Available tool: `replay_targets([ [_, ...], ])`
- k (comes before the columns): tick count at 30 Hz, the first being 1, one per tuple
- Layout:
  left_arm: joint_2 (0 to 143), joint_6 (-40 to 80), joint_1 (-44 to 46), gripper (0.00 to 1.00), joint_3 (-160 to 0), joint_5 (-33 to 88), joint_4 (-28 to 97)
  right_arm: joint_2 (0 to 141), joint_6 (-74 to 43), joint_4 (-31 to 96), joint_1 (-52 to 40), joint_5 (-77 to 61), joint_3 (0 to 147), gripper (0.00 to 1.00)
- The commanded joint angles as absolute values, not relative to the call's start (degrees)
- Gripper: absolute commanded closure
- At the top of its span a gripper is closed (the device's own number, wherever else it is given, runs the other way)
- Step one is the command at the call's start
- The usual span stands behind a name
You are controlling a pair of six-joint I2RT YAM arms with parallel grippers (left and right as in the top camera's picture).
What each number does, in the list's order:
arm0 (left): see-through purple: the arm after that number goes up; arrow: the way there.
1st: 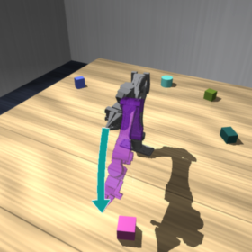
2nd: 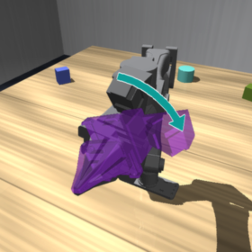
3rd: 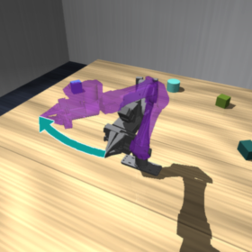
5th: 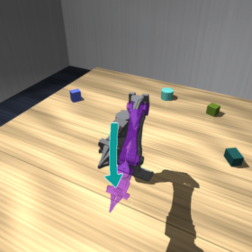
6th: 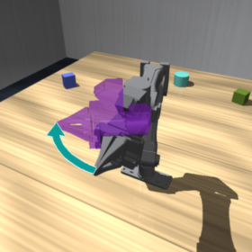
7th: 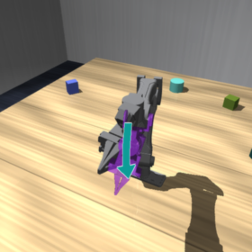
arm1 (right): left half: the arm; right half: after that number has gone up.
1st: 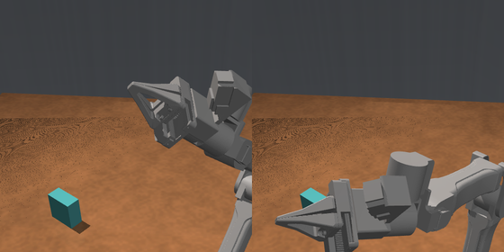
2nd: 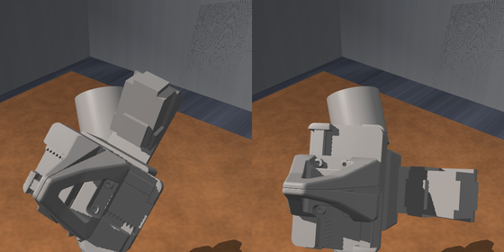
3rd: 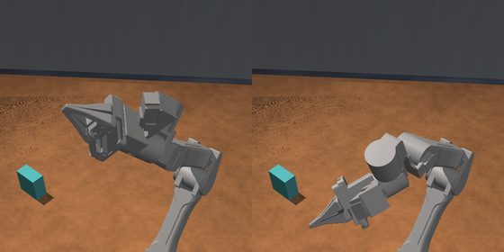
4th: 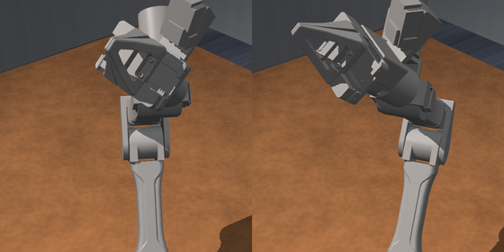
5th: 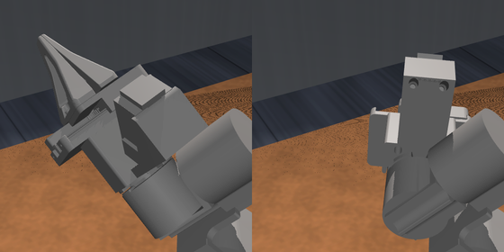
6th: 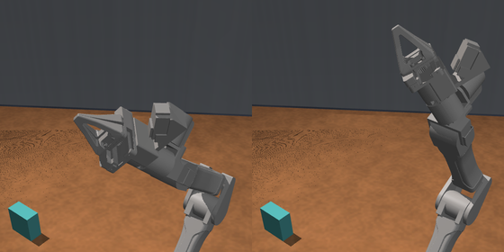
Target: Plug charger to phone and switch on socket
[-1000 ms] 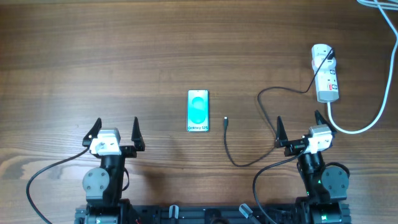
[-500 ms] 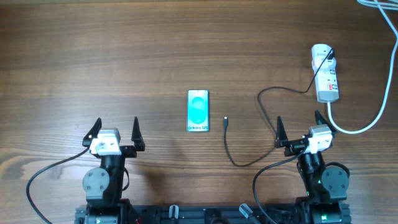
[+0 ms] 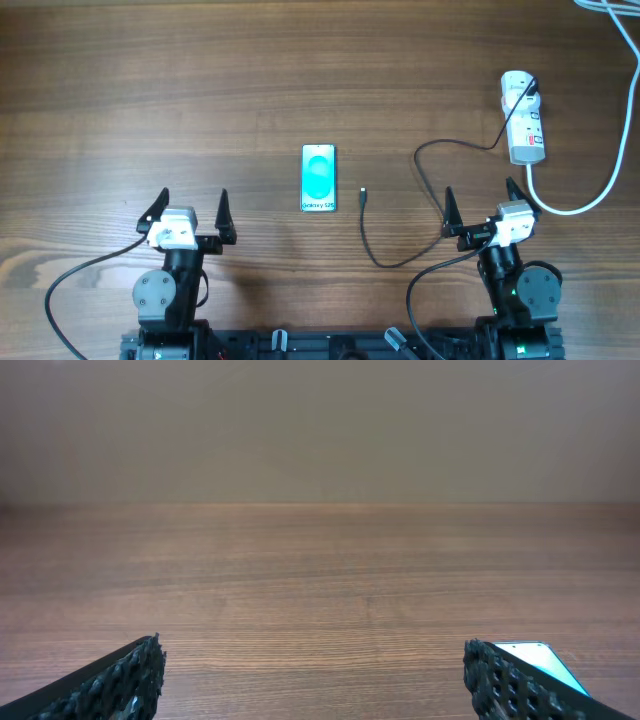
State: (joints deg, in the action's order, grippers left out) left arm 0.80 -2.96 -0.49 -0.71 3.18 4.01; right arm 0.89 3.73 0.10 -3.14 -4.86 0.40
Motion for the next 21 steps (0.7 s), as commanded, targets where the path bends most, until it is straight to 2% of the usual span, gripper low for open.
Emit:
replay_targets([
  [1, 0.49, -3.7, -0.86, 0.0, -0.34, 7.35, 3.16, 0.64, 2.85, -0.08, -3.38, -4.1, 0.3, 0.0],
  [4, 0.49, 2.66, -0.75, 0.0, -0.34, 30.89, -2.15, 0.64, 2.87, -0.08, -3.38, -4.12, 0.3, 0.0],
  [6, 0.49, 2.61, -0.75, 0.0, -0.34, 40.95, -4.82, 0.64, 2.85, -0.08, -3.38, -4.1, 0.32, 0.0],
  [11, 0.49, 3.46, -0.75, 0.0, -0.34, 47.31, -11.07, 0.64, 2.85, -0.08, -3.38, -4.12, 0.3, 0.0],
  [16, 0.49, 12.53, -0.75, 0.0, -0.99, 44.25, -22.39, 0.64, 2.85, -0.08, -3.38, -4.12, 0.3, 0.0],
  [18, 0.75, 15.29, -0.75, 0.0, -3.33, 41.3, -20.4, 0.64, 2.85, -0.08, -3.38, -4.12, 0.32, 0.0],
  [21, 5.45, 15.46, -0.75, 0.0, -11.11, 39.05, -9.61, 0.64, 2.9, -0.08, -3.38, -4.12, 0.32, 0.0],
])
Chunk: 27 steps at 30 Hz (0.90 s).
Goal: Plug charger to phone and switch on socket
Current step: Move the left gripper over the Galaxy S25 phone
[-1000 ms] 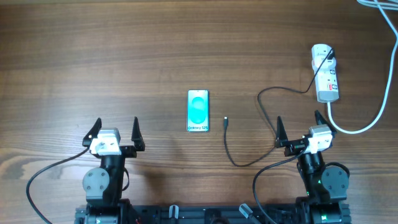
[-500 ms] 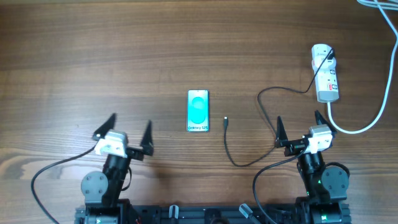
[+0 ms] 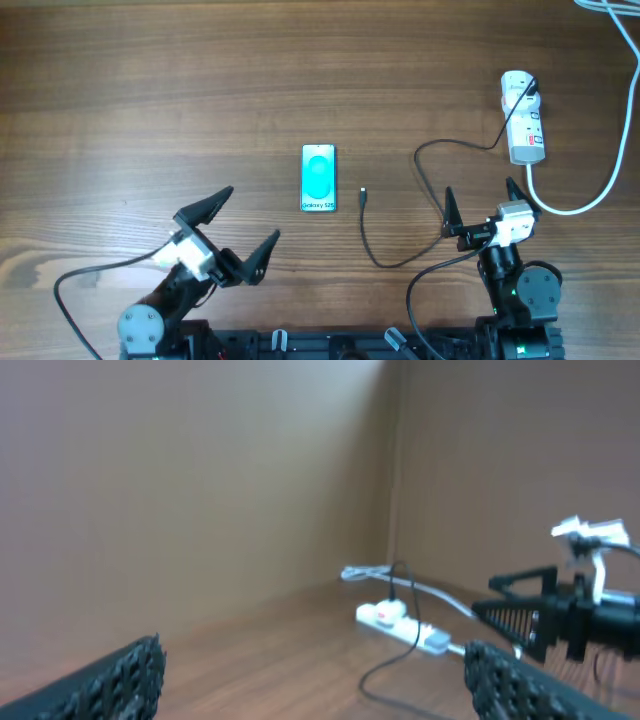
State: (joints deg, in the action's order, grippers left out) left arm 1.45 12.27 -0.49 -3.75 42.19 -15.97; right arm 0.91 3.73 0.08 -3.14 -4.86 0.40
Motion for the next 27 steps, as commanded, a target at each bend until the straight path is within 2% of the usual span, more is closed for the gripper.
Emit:
replay_targets([
  [1, 8.14, 15.27, -0.75, 0.0, -14.22, 38.85, -5.06, 0.64, 2.87, -0.08, -3.38, -4.12, 0.3, 0.0],
  [7, 34.09, 10.83, -0.75, 0.0, -37.12, 38.94, 20.97, 0.64, 2.85, -0.1, -3.38, -4.12, 0.3, 0.0],
  [9, 42.92, 10.87, -0.75, 0.0, -43.31, 43.09, 26.39, 0.64, 2.85, -0.08, -3.38, -4.12, 0.3, 0.0],
  [13, 53.36, 10.94, -0.75, 0.0, -45.04, 56.73, 23.99, 0.64, 2.85, -0.08, -3.38, -4.12, 0.3, 0.0],
  [19, 62.94, 13.78, 1.5, 0.0, -45.04, 57.39, 23.38, 0.64, 2.83, -0.08, -3.38, -4.12, 0.3, 0.0],
  [22, 63.35, 13.78, 4.93, 0.0, -45.32, 52.49, 23.4, 0.64, 2.85, -0.08, -3.38, -4.12, 0.3, 0.0],
  [27, 64.42, 13.98, 16.05, 0.0, -52.86, 29.52, 33.67, 0.75, 2.98, -0.1, -3.38, -4.1, 0.3, 0.0],
])
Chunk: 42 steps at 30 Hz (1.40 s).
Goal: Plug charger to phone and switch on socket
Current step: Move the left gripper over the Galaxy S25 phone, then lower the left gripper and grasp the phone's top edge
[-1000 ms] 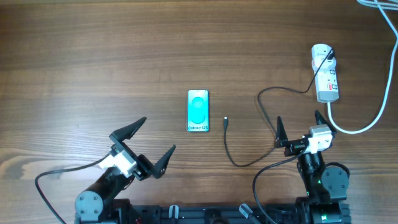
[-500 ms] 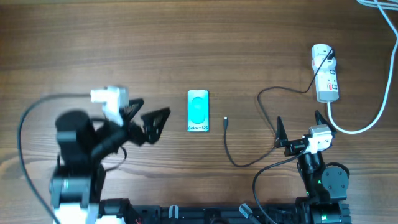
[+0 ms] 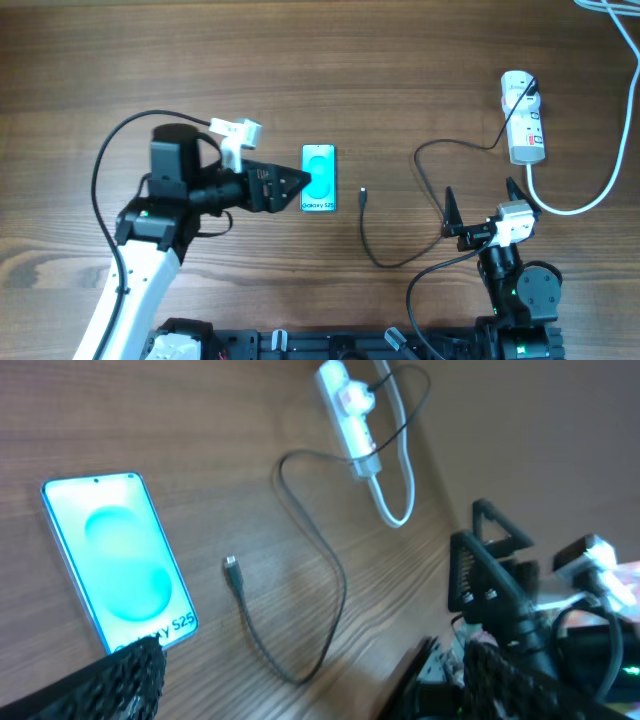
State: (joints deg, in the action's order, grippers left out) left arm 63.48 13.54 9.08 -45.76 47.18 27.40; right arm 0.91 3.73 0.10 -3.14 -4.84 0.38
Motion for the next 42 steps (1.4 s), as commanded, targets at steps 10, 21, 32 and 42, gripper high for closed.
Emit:
replay_targets([
  [10, 89.45, 13.96, 30.2, 0.0, -83.18, 12.1, 61.47, 0.8, 2.96, -0.1, -3.38, -4.12, 0.3, 0.0],
  [21, 109.01, 13.98, 30.65, 0.0, -90.32, 12.36, 66.35, 0.8, 2.96, -0.1, -3.38, -4.1, 0.3, 0.0],
  [32, 109.12, 13.98, 32.29, 0.0, -90.24, 12.53, 60.93, 0.8, 2.96, -0.1, -3.38, -4.1, 0.32, 0.0],
  [42, 109.93, 13.98, 32.36, 0.0, -90.21, 7.77, 55.86, 0.8, 2.96, -0.1, -3.38, -4.1, 0.3, 0.0],
])
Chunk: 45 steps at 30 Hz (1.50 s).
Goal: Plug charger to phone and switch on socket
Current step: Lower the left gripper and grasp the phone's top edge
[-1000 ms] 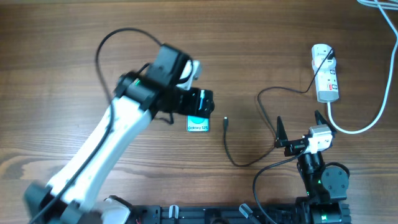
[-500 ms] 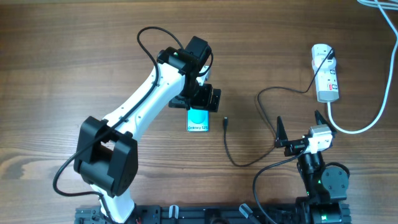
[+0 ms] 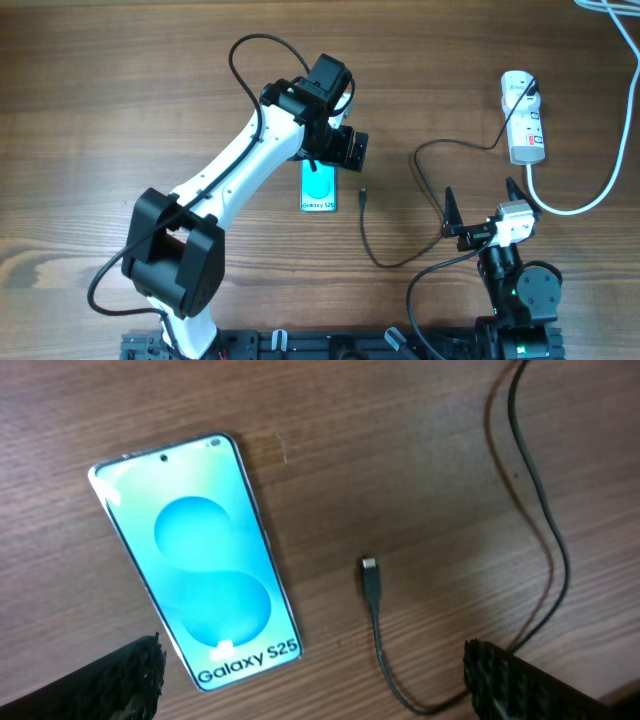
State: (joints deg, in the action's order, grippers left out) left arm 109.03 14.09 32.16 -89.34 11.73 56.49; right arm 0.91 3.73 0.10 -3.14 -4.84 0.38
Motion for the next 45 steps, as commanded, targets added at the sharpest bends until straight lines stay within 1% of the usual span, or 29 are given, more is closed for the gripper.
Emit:
replay_targets([
  [1, 110.37, 13.96, 32.36, 0.0, -90.21, 6.83, 55.86, 0.8, 2.96, -0.1, -3.38, -4.1, 0.3, 0.0],
  [4, 111.5, 14.0, 32.36, 0.0, -90.21, 5.02, 55.88, 0.8, 2.94, -0.1, -3.38, -4.1, 0.32, 0.0],
  [8, 114.08, 17.12, 32.36, 0.0, -90.21, 4.51, 54.76, 0.8, 2.96, -0.1, -3.38, -4.1, 0.3, 0.0],
  [12, 114.78, 17.21, 32.71, 0.0, -90.21, 9.72, 52.93, 0.8, 2.96, -0.1, -3.38, -4.1, 0.3, 0.0],
  [14, 114.87, 17.04, 32.91, 0.0, -90.17, 9.45, 53.78, 0.8, 2.96, -0.1, -3.38, -4.1, 0.3, 0.0],
  [15, 115.0, 18.37, 32.88, 0.0, -90.17, 8.43, 53.69, 0.8, 2.96, -0.08, -3.38, -4.12, 0.3, 0.0],
  [18, 115.33, 30.83, 32.49, 0.0, -90.13, 1.8, 54.83, 0.8, 2.96, -0.1, -3.38, -4.1, 0.3, 0.0],
  [19, 115.55, 31.59, 32.45, 0.0, -90.11, 1.37, 54.85, 0.8, 2.98, -0.1, -3.38, -4.1, 0.3, 0.0],
  [45, 122.37, 31.79, 31.31, 0.0, -89.91, -0.51, 52.95, 0.8, 2.96, -0.1, -3.38, -4.1, 0.3, 0.0],
])
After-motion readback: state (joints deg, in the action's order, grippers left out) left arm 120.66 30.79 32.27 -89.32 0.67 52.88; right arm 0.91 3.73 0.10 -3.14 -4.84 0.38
